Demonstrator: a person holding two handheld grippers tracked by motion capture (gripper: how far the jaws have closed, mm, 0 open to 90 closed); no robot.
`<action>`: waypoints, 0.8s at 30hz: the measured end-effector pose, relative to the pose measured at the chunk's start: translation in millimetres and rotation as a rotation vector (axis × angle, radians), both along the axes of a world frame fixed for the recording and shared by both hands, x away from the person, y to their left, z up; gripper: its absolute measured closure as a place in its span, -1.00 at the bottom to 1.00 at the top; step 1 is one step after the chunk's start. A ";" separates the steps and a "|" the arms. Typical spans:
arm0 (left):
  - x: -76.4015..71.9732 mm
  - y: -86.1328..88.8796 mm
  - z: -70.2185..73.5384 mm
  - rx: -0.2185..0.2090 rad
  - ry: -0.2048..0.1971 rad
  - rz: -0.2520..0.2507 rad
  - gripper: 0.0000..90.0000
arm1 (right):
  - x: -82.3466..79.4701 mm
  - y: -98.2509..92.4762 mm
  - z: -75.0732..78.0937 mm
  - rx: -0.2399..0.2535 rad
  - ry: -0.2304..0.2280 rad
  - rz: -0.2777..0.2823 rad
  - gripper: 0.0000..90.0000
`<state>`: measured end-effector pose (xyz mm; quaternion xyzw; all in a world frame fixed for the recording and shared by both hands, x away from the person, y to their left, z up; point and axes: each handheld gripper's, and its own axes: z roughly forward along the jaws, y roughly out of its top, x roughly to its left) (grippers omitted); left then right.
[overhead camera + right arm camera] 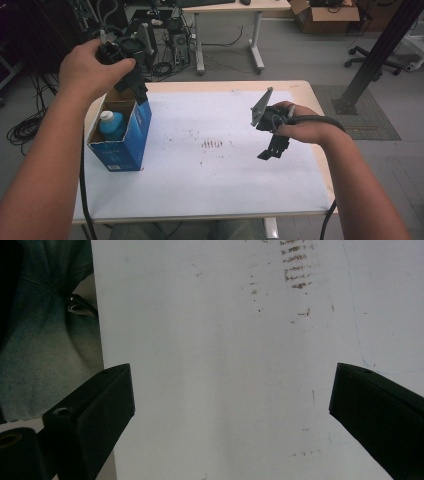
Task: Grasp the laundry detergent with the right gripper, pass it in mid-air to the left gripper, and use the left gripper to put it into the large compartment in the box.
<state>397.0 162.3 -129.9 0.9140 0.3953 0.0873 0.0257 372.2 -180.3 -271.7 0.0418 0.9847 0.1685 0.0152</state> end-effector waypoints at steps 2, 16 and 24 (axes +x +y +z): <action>-1.1 -6.1 -0.9 0.001 0.018 -0.047 -0.88 | 0.1 -0.8 0.1 0.002 -0.003 0.000 -0.91; -10.9 -39.4 -13.5 -0.067 0.119 -0.330 -0.86 | 0.0 -3.6 1.0 -0.002 -0.002 0.002 -0.91; -14.6 -52.2 -25.6 -0.079 0.123 -0.452 -0.85 | 1.6 -1.8 3.4 -0.025 -0.005 0.021 -0.91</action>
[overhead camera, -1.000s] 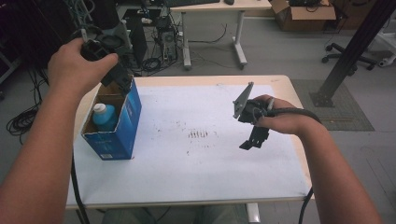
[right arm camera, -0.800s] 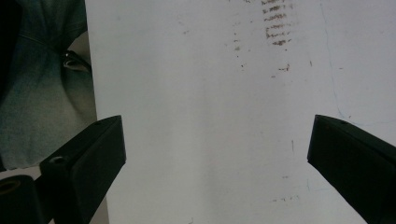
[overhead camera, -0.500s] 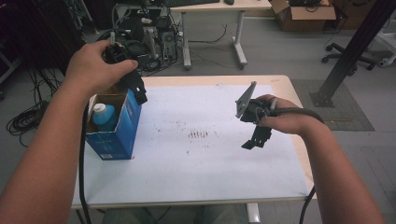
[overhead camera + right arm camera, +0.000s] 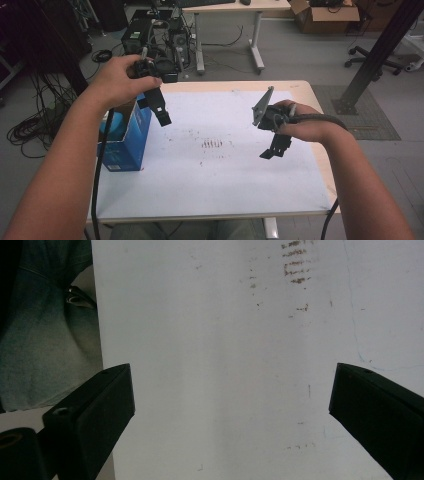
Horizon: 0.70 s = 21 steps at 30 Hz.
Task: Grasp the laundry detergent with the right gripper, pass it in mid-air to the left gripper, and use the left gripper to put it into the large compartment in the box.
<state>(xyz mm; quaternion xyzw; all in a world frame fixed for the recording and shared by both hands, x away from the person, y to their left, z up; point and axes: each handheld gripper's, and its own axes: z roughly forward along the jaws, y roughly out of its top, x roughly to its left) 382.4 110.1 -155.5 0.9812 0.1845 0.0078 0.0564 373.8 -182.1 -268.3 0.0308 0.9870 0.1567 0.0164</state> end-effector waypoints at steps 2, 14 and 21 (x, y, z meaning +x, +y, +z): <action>-1.7 -2.4 -2.5 -0.006 0.003 -0.033 -0.85 | 0.2 0.2 0.3 0.000 -0.002 -0.002 -0.91; -4.7 -7.8 -16.7 0.004 0.023 -0.123 -0.87 | 3.0 2.0 -3.6 -0.036 0.006 -0.007 -0.91; -4.2 -10.9 -19.6 0.000 0.045 -0.167 -0.86 | 5.3 0.7 -2.3 -0.044 0.002 -0.002 -0.91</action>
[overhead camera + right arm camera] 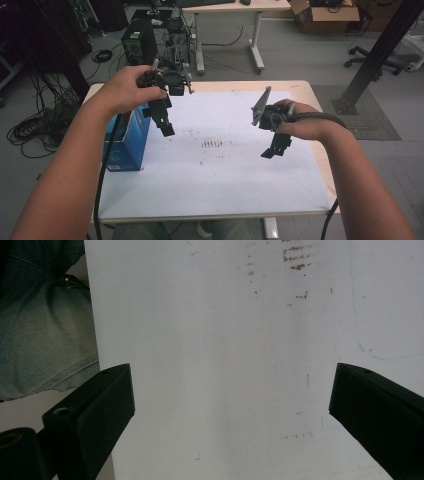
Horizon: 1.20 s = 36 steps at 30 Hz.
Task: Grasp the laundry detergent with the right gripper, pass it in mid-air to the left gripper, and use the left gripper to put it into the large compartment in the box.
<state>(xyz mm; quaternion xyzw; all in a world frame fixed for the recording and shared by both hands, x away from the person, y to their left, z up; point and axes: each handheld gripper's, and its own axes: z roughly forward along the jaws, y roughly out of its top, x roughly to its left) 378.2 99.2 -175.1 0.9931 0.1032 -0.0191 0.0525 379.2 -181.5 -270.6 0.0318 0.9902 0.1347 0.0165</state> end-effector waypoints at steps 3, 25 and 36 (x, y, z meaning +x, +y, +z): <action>-0.5 -3.0 -1.9 0.019 0.005 -0.018 -0.87 | 1.3 0.1 0.3 0.000 0.000 0.002 -0.90; 4.3 -6.7 -17.6 0.049 0.024 -0.017 -0.87 | 7.5 3.5 -5.9 -0.021 0.004 -0.008 -0.91; 4.7 -9.6 -19.1 0.043 0.040 -0.013 -0.87 | 6.7 3.0 -2.4 -0.019 0.002 -0.012 -0.90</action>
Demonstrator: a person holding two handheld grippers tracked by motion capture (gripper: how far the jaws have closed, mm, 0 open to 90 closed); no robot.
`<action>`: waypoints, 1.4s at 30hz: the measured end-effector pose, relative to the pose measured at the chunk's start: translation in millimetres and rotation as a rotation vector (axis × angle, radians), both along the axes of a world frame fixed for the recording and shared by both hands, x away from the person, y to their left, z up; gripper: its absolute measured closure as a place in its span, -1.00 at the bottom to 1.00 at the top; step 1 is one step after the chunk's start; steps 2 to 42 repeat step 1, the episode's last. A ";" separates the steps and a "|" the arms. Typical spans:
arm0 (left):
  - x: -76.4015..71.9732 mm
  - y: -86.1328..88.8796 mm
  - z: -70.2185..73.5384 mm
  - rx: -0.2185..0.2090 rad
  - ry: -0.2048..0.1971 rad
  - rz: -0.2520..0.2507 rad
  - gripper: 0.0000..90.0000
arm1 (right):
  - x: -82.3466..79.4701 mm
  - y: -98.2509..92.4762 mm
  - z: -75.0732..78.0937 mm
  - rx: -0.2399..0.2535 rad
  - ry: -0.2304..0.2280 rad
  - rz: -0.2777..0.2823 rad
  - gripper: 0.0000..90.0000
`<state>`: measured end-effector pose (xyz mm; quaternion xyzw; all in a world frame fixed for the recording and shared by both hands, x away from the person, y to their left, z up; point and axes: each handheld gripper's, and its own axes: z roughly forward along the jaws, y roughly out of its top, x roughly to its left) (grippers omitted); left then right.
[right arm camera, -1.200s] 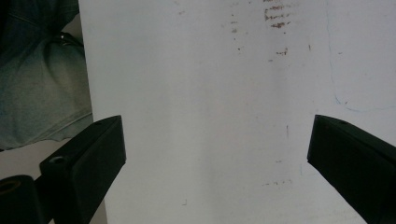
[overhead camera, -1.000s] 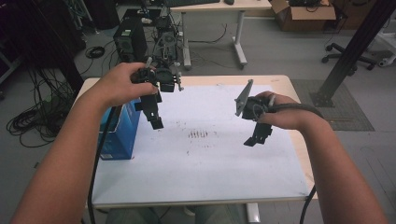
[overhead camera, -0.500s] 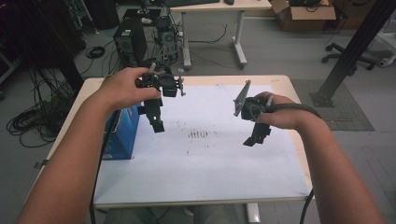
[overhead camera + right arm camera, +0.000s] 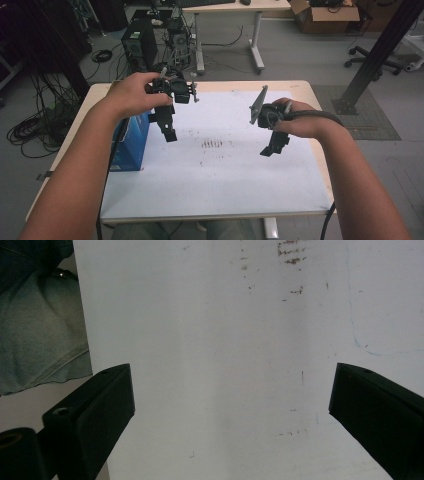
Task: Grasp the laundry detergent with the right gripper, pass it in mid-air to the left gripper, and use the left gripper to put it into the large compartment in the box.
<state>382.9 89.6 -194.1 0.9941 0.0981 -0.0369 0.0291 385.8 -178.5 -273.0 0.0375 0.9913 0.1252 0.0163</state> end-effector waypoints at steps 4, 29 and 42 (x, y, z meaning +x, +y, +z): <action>0.8 -1.0 0.3 0.001 0.004 0.002 -0.87 | 0.5 -0.6 1.0 -0.001 0.000 0.000 -0.91; 0.8 -1.0 0.3 0.001 0.004 0.002 -0.87 | 0.5 -0.6 1.0 -0.001 0.000 0.000 -0.91; 0.8 -1.0 0.3 0.001 0.004 0.002 -0.87 | 0.5 -0.6 1.0 -0.001 0.000 0.000 -0.91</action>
